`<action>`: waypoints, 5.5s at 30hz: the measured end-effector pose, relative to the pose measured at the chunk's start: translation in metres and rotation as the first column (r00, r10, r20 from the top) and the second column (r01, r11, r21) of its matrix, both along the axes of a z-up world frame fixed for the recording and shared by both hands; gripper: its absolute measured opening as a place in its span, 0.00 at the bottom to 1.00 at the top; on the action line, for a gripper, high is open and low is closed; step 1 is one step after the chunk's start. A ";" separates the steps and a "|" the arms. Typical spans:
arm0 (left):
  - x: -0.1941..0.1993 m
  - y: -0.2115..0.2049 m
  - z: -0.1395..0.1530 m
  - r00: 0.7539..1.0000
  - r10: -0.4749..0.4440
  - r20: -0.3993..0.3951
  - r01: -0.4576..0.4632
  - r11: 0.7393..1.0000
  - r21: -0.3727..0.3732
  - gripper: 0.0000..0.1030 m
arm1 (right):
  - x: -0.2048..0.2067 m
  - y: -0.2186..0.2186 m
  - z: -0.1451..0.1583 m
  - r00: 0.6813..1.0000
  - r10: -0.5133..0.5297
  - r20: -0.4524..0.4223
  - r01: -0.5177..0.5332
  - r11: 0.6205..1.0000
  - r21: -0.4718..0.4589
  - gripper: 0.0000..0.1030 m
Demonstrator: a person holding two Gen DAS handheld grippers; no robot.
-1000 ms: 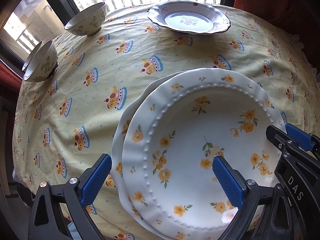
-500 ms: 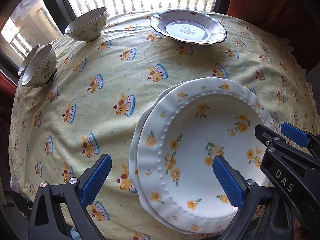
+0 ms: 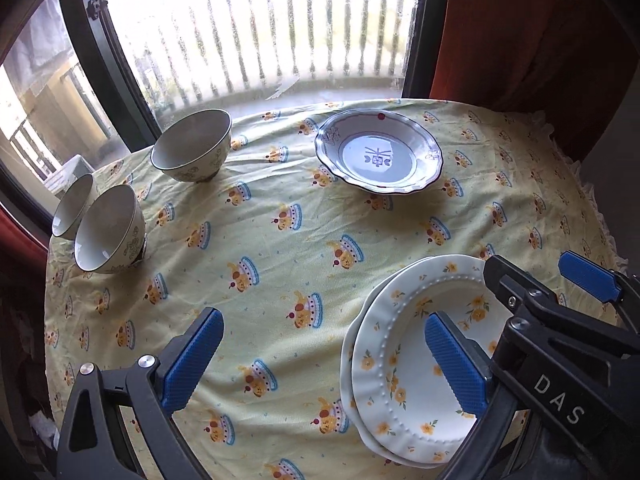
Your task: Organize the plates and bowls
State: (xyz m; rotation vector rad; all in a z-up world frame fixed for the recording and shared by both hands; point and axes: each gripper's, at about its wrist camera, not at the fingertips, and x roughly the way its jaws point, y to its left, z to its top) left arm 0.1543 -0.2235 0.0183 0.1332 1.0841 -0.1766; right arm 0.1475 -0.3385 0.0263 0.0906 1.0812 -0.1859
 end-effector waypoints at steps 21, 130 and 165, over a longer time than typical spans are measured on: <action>0.116 -0.047 0.004 0.993 0.109 0.055 -0.111 0.994 0.026 0.94 | 0.120 -0.040 -0.002 0.995 0.094 0.038 -0.097 0.992 0.078 0.74; 0.069 -0.018 -0.002 0.998 0.060 0.013 -0.059 0.992 -0.108 0.59 | 0.061 -0.026 -0.005 1.000 -0.017 -0.014 0.017 1.000 0.024 0.42; -0.027 -0.070 -0.074 0.980 0.138 -0.143 -0.146 0.988 -0.048 0.61 | -0.015 -0.077 -0.077 0.981 0.076 -0.176 -0.066 0.996 0.058 0.42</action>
